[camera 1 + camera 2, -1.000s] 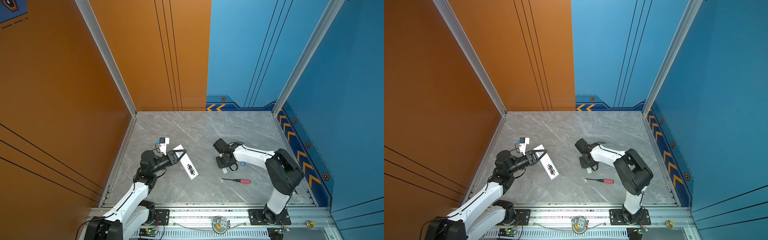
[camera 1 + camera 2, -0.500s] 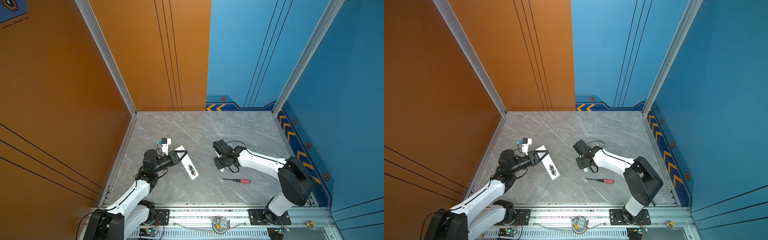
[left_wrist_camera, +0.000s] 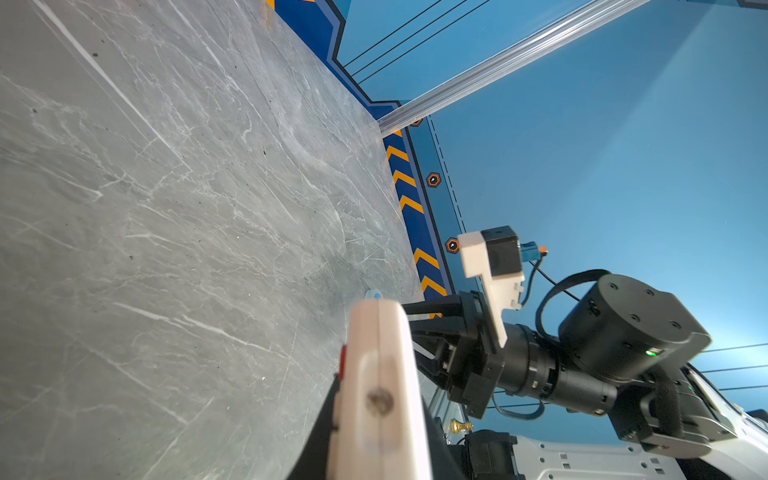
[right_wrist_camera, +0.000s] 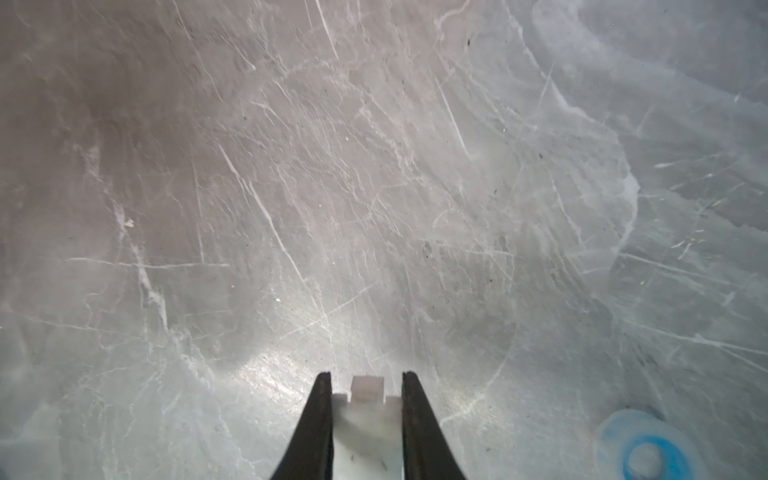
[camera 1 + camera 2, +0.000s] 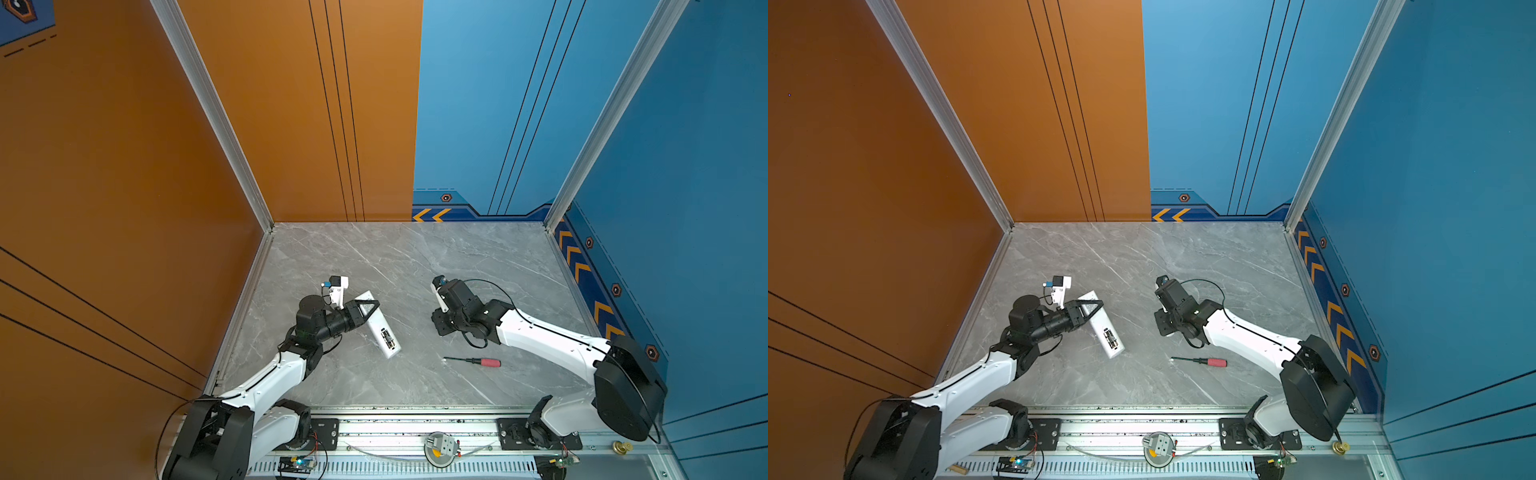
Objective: Load the batteries into the remote control
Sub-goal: 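Lift the battery cover with the right gripper toward the held remote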
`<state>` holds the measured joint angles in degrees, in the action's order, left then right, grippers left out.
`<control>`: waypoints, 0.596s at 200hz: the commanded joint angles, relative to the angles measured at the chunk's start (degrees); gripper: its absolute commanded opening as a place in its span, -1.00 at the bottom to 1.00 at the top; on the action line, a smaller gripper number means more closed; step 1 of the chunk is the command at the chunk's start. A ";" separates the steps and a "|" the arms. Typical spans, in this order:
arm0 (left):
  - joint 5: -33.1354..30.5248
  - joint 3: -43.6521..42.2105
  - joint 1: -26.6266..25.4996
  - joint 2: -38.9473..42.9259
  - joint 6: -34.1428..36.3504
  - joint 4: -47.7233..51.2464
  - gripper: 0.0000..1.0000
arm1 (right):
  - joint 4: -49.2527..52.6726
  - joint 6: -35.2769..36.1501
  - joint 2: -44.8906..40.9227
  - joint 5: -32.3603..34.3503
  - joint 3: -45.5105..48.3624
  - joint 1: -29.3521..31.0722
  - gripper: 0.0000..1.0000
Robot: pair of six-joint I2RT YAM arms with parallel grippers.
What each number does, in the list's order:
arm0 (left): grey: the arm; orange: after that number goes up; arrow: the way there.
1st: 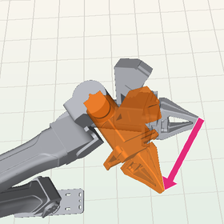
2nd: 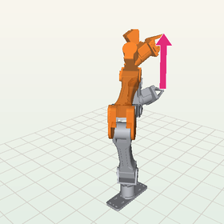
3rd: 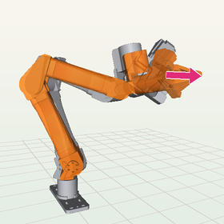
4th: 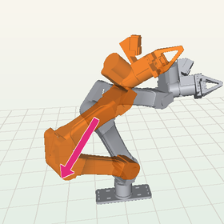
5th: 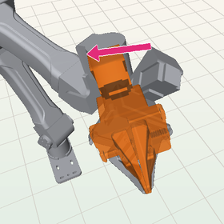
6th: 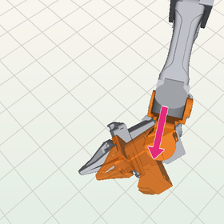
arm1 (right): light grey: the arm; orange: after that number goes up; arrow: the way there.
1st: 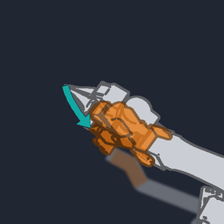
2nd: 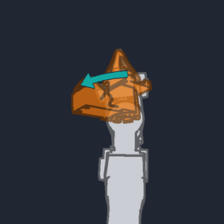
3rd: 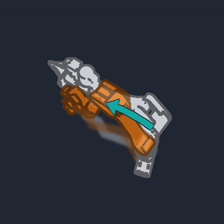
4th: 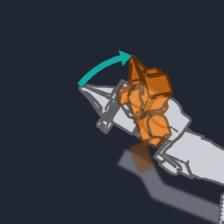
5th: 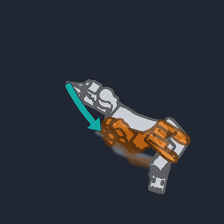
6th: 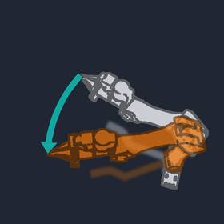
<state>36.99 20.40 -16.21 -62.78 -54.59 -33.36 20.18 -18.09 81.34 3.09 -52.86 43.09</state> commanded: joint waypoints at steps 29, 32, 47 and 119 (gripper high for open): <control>-5.88 1.95 -2.35 0.37 0.53 -1.18 -1.00 | -4.79 -0.62 -3.60 -1.52 -0.49 2.71 -0.60; -6.10 1.86 -2.35 0.46 0.46 -1.13 -1.00 | -4.79 -0.49 -3.70 -1.51 -0.71 2.82 -0.60; -7.23 1.78 -2.59 0.73 0.10 -0.85 -1.00 | -5.35 -0.37 -3.93 -1.60 -1.49 3.72 -0.60; -8.28 1.59 -2.59 1.03 -1.22 -0.47 -1.00 | -10.69 0.28 -5.41 0.16 -0.71 8.52 -0.60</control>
<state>29.78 20.56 -18.46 -62.96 -55.13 -33.15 12.93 -18.22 77.54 2.15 -53.43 50.41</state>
